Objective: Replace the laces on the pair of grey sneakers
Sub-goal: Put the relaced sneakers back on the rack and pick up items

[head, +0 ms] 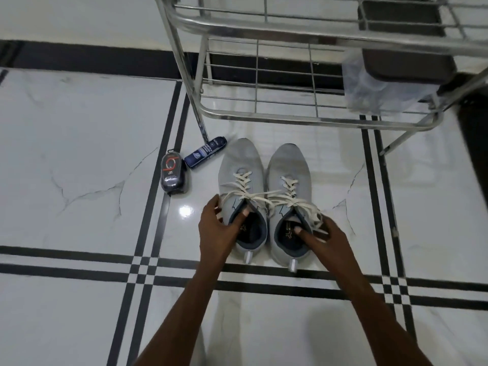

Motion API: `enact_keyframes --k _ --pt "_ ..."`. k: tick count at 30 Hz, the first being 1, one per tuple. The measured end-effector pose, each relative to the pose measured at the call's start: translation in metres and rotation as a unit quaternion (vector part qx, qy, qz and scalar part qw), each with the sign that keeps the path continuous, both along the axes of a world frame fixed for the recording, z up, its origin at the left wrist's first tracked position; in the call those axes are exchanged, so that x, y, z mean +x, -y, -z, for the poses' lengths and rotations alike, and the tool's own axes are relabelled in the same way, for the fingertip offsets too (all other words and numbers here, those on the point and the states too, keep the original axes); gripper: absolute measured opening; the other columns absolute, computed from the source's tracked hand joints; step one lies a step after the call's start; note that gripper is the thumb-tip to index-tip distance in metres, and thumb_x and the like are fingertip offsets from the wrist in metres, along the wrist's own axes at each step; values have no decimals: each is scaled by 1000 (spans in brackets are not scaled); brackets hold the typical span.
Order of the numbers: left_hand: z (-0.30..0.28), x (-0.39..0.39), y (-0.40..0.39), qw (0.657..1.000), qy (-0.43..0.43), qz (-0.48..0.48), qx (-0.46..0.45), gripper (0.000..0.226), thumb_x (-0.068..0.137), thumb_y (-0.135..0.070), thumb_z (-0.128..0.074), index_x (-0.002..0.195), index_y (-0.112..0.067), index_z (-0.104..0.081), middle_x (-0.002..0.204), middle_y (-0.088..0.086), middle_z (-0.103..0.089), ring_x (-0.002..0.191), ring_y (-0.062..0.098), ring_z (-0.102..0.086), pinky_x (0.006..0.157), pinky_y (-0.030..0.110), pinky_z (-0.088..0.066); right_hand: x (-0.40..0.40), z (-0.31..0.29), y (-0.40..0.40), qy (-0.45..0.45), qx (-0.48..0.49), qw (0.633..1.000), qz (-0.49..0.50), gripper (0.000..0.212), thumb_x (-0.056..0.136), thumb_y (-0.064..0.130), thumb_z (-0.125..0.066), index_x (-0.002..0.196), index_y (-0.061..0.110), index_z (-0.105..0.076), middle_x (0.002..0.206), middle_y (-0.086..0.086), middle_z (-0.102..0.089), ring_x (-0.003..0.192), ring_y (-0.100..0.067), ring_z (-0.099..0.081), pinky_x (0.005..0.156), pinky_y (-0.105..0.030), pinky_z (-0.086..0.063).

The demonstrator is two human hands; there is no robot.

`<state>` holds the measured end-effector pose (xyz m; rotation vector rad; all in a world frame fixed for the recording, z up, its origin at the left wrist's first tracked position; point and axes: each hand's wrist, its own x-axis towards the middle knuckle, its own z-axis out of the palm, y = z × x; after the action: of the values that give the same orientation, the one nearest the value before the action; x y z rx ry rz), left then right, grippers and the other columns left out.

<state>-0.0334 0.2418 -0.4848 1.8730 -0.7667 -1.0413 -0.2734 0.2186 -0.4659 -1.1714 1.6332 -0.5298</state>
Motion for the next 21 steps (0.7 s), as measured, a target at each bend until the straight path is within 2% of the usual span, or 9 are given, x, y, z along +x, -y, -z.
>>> enact_keyframes --k 2,6,11,13,16,19,21 --pt "1 -1 -2 1000 -20 5 23 82 72 -46 -88 143 -29 -50 139 -8 -57 123 16 -58 102 45 -55 1 4 -1 -20 11 1000 7 47 84 24 -79 127 34 -63 116 11 -69 109 -13 -65 95 -35 -55" --pt "-10 0 -3 997 -36 11 60 70 83 -18 -79 146 -26 -49 140 0 -59 123 21 -60 101 46 -55 19 -2 6 -58 -3 998 31 34 91 13 -62 123 25 -67 106 5 -71 101 -19 -65 89 -33 -52" --pt "-47 -7 -20 997 -43 -3 67 61 84 -18 -68 143 -27 -54 133 -3 -64 114 20 -65 96 45 -58 10 -33 -9 -72 9 997 32 34 93 12 -57 123 21 -69 108 -1 -73 100 -21 -66 90 -36 -55" --pt "-72 -9 -31 996 -50 -1 71 59 89 -11 -66 143 -28 -54 132 -4 -65 114 18 -65 94 44 -59 7 -57 -19 -68 6 997 38 35 93 10 -56 125 19 -69 108 -1 -73 101 -20 -67 90 -35 -55" --pt "-123 -14 -51 996 -57 11 74 61 89 -11 -67 145 -29 -52 134 -4 -64 115 14 -64 93 46 -60 3 -103 -44 -58 7 997 53 36 91 12 -56 123 22 -70 105 2 -74 98 -16 -67 90 -36 -56" --pt "-185 -19 -64 996 -45 9 72 61 88 -9 -67 144 -29 -53 135 -4 -63 115 15 -64 95 46 -59 4 -163 -62 -55 9 996 66 33 89 9 -55 115 20 -72 96 1 -74 90 -17 -68 82 -37 -57" --pt "-230 -20 -70 997 -39 4 70 61 88 -10 -66 144 -29 -53 134 -3 -64 114 15 -64 95 45 -59 5 -206 -72 -45 -2 996 72 31 89 5 -55 111 17 -72 92 -1 -74 87 -17 -67 75 -31 -54"
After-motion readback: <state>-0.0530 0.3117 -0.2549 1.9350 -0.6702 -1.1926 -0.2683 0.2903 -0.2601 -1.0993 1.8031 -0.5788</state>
